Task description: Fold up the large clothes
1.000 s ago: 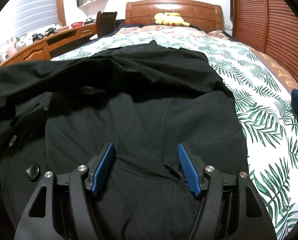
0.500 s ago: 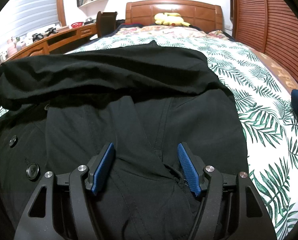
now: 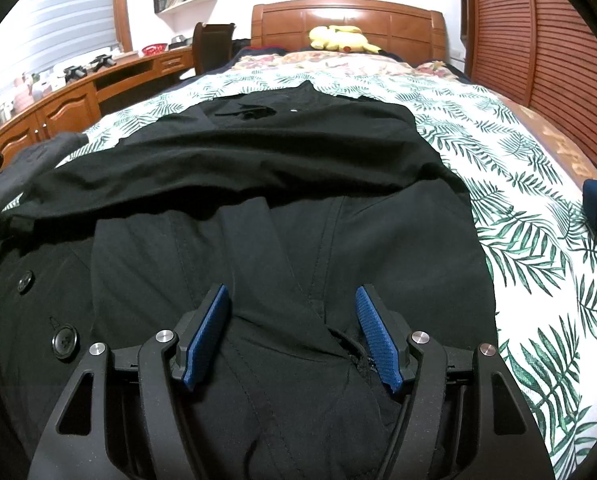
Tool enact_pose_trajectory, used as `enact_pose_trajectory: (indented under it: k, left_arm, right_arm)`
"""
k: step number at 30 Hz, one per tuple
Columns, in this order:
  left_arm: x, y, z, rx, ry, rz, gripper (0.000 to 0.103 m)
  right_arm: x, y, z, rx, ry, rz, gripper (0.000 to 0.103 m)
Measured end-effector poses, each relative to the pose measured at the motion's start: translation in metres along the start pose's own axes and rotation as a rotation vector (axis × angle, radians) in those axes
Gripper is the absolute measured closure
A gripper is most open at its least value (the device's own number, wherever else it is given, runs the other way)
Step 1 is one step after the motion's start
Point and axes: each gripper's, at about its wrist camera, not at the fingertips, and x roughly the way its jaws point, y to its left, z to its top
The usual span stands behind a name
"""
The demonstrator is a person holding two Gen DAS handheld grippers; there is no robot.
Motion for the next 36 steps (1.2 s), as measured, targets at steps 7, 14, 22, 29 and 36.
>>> enact_pose_trajectory:
  k: [7,14,22,29,36]
  left_arm:
    - [-0.006,0.000,-0.016,-0.009,-0.008,-0.020,0.075]
    - [0.000,0.000,-0.030,-0.013,0.008,-0.039,0.066]
    - [0.008,0.006,-0.049,-0.020,0.047,-0.021,0.064]
    - [0.005,0.014,-0.060,-0.017,0.046,0.002,0.064]
    - [0.008,0.024,-0.068,-0.023,0.057,0.024,0.064]
  right_arm:
    - [0.000,0.000,0.000,0.000,0.000,0.000,0.035]
    - [-0.001,0.001,0.000,-0.005,-0.002,-0.007,0.035]
    - [-0.001,0.001,0.001,-0.001,0.003,-0.010,0.035]
    - [-0.010,0.000,0.008,-0.010,0.038,-0.022,0.035]
    - [-0.056,-0.009,0.004,-0.015,0.034,-0.054,0.035]
